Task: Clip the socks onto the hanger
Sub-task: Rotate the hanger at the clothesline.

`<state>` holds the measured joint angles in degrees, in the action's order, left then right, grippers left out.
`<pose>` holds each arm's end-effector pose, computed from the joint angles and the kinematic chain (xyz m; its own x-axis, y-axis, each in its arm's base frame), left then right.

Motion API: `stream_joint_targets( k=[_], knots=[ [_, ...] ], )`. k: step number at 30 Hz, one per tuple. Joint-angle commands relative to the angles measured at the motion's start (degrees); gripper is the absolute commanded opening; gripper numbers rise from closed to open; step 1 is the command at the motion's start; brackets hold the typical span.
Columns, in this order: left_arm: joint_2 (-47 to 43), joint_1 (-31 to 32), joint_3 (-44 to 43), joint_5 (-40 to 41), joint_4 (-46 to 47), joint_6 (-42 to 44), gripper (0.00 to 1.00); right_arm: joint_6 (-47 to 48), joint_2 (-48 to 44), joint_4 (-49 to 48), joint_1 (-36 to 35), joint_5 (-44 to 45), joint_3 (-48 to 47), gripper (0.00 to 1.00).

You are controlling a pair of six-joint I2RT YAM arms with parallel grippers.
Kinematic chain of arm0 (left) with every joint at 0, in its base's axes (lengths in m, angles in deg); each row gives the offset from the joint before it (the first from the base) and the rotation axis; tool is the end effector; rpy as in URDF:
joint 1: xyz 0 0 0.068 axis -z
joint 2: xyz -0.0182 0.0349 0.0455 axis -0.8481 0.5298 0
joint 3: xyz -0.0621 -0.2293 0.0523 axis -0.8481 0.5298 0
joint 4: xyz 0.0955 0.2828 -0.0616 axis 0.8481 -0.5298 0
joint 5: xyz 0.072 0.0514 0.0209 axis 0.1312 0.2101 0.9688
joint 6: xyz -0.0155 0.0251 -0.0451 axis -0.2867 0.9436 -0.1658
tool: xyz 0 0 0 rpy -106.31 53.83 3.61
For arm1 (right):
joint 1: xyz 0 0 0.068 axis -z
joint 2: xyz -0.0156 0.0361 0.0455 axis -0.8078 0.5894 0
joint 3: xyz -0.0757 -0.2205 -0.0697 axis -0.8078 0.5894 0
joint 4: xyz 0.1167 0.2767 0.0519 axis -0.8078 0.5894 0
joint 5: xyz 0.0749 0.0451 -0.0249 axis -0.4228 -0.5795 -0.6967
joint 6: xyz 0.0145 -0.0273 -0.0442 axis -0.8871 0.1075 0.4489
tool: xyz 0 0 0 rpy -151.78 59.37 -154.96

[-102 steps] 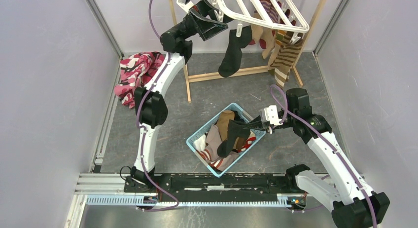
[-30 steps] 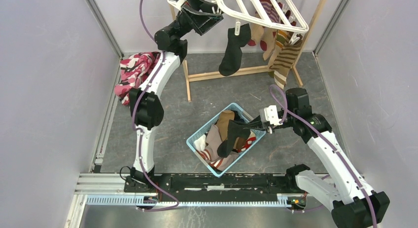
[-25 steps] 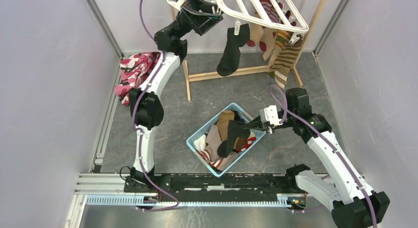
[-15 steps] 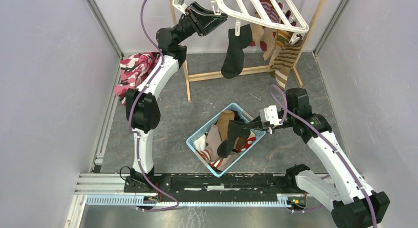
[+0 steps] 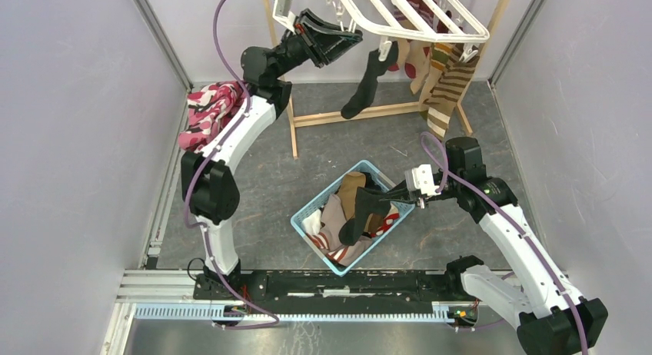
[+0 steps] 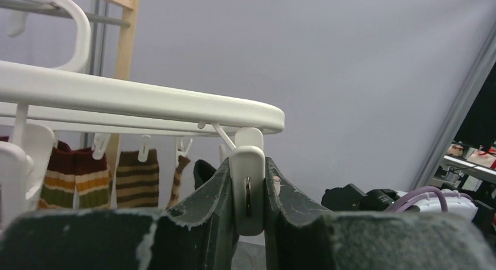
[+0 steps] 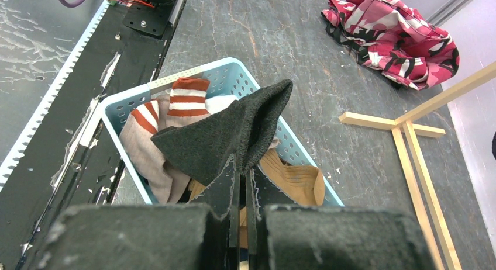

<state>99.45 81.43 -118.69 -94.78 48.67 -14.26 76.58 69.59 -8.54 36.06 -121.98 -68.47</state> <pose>0.4135 -0.2073 0.4459 -0.2118 -0.5550 -0.8044 0.9738 -0.0496 -0.2221 0.2157 0.1047 0.2908 0.2946 -0.1839 -0.9378 -0.9547 -0.1004 -0.2802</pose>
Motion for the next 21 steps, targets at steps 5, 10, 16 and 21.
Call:
stream_joint_targets(
  k=[5,10,16,21],
  knots=[
    [-12.89,6.42,8.16,6.71,-18.53,27.04,0.15,0.86,-0.71,0.54,0.18,-1.05,-2.33,0.00],
    [-15.00,12.94,8.69,15.08,-27.76,38.16,0.15,0.95,-0.86,0.52,0.24,-0.90,-2.34,0.00],
    [-13.19,22.54,5.08,28.25,-37.45,51.14,0.15,0.95,-1.05,0.59,0.21,-0.47,-2.40,0.00],
    [-11.22,26.57,3.78,37.88,-39.50,55.32,0.16,1.13,-1.24,0.56,0.16,-0.30,-2.43,0.00]
  ],
)
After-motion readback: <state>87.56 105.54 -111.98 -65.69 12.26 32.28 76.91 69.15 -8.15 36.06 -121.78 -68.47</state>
